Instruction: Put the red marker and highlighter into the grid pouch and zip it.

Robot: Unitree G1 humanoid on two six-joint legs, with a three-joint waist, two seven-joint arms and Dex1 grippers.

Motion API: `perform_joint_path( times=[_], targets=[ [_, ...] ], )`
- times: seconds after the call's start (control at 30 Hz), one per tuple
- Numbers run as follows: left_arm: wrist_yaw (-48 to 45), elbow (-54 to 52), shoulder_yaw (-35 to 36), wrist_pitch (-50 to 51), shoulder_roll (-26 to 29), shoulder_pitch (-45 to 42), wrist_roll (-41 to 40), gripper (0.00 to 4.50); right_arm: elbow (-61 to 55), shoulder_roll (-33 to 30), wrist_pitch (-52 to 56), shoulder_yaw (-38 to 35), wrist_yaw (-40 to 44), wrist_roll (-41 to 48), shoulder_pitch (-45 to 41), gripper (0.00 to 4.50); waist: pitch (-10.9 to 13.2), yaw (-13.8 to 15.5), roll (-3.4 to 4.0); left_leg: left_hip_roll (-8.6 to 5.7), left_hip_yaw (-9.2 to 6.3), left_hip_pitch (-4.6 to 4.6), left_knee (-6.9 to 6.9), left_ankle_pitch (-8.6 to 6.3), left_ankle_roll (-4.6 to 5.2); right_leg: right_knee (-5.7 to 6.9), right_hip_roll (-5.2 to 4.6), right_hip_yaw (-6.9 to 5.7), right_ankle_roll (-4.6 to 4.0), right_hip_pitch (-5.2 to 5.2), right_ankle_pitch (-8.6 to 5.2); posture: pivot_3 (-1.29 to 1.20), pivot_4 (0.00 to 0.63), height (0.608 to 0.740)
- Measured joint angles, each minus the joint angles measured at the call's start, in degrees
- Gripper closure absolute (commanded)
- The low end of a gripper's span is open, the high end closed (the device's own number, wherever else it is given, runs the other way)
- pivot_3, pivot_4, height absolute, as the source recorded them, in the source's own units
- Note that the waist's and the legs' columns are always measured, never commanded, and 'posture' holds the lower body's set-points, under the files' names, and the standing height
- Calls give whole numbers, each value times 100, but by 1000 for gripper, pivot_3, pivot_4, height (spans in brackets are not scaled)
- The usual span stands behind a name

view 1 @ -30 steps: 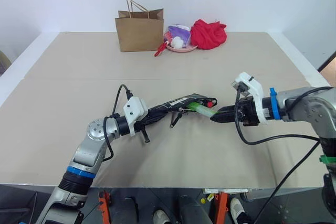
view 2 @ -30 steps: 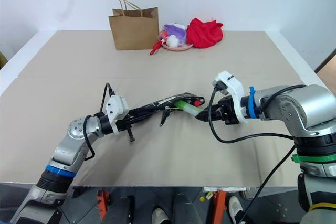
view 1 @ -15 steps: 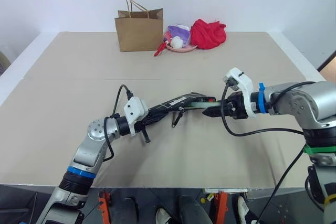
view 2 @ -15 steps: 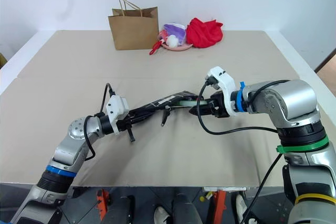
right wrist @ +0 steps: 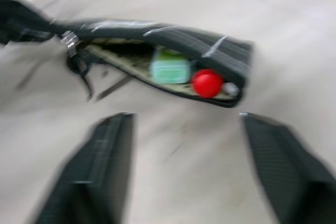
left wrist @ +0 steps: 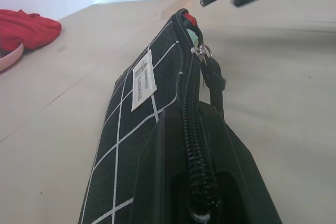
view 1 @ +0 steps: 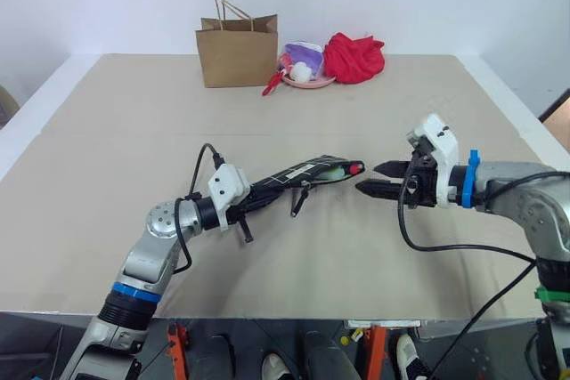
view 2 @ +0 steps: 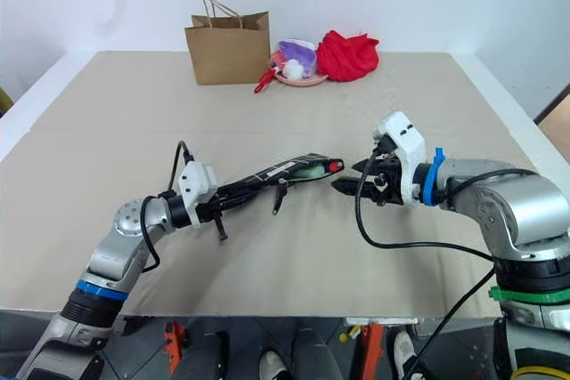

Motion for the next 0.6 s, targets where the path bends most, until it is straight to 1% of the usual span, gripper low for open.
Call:
perform_joint_path(
  times=[0.1, 0.13, 0.23, 0.6],
  targets=[
    [-9, 0, -2, 5, -4, -1, -8, 4500, -29, 320, -108, -190, -286, -11, 10, 4159, 0, -2, 0, 1, -1, 4, 0, 1, 1, 3, 2, -1, -2, 2, 2, 0, 150, 740],
    [-10, 0, -2, 6, -4, -1, -8, 4500, -40, 404, -121, -191, -357, -12, 11, 4479, 0, -2, 0, 1, -1, 3, 0, 1, 1, 3, 2, -1, -2, 2, 3, 0, 150, 740],
    [-15, 0, -3, 7, -10, -3, -10, 4500, -78, 602, -147, -182, -523, -18, 67, 4479, 0, 4, 0, 1, -1, 1, 1, 1, 0, 2, 1, 0, 0, 3, 2, 0, 150, 740],
    [-20, 0, -3, 12, -10, -2, -10, 4500, -32, 660, -372, -12, -659, -204, 173, 4479, 0, 8, 0, 0, -1, 1, 0, 1, 0, 2, 1, 0, 0, 3, 1, 0, 150, 740]
  ],
)
